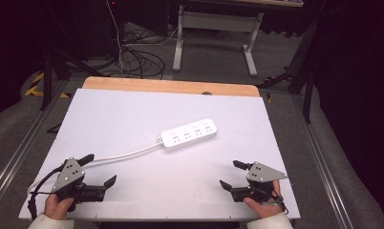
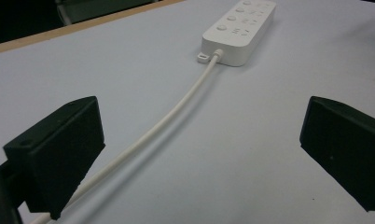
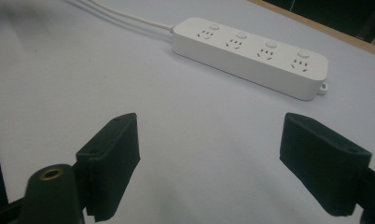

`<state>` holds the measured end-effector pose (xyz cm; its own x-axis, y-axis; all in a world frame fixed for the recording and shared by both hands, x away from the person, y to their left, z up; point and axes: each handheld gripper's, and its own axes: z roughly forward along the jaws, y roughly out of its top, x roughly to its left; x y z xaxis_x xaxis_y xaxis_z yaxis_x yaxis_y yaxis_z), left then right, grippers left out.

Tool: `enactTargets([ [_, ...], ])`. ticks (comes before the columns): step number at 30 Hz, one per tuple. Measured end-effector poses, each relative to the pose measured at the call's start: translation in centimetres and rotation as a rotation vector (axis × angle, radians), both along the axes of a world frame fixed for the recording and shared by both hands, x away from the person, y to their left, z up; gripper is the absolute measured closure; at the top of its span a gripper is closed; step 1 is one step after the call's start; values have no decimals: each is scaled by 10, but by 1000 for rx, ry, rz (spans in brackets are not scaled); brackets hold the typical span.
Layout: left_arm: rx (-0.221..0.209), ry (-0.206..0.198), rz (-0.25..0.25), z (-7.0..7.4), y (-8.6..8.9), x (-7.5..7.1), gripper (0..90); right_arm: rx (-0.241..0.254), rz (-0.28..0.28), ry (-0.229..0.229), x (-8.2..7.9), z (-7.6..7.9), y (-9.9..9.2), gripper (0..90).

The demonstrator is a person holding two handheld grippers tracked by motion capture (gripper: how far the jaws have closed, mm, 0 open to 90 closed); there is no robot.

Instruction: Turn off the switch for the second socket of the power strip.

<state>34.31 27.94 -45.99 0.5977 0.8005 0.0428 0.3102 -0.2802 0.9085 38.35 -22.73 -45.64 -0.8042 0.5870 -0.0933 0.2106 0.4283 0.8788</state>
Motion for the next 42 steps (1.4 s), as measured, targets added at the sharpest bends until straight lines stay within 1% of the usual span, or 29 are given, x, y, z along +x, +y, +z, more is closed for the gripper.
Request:
enactTargets([
  [13, 7, -7, 7, 1, -1, -1, 5, 3, -5, 2, 0, 1, 0, 202],
  [18, 17, -14, 8, 1, -1, -1, 5, -5, -3, 5, -1, 0, 2, 202],
  [19, 25, -18, 9, 1, -1, -2, 5, -5, -3, 2, -1, 1, 3, 209],
  [20, 25, -18, 9, 1, -1, -2, 5, 3, -2, 3, -1, 1, 3, 209],
  [21, 36, -25, 10, 2, -1, -2, 5, 11, -1, 6, 0, 1, 3, 210],
  [23, 37, -25, 9, 2, -1, -2, 5, 16, 2, 9, 0, 1, 3, 214],
  [25, 39, -25, 9, 2, -1, -2, 5, 33, 5, 14, 0, 3, 3, 215],
  [28, 38, -26, 11, 2, -1, -2, 5, 39, 7, 21, 1, 6, 4, 216],
  [31, 32, -24, 11, 2, -1, -3, 5, 26, 1, 33, 1, 10, 8, 225],
  [33, 38, -25, 11, 2, -1, -2, 5, 20, -2, 35, 1, 11, 9, 227],
  [36, 38, -25, 12, 2, -1, -2, 5, 6, -8, 46, 4, 16, 12, 230],
  [38, 35, -23, 13, 2, -1, -2, 5, 3, 2, 60, 8, 21, 15, 231],
  [41, 32, -22, 15, 2, 0, -2, 5, -9, 12, 68, 14, 28, 20, 239],
  [42, 32, -22, 16, 2, 0, -2, 5, -10, 24, 72, 17, 32, 24, 249],
])
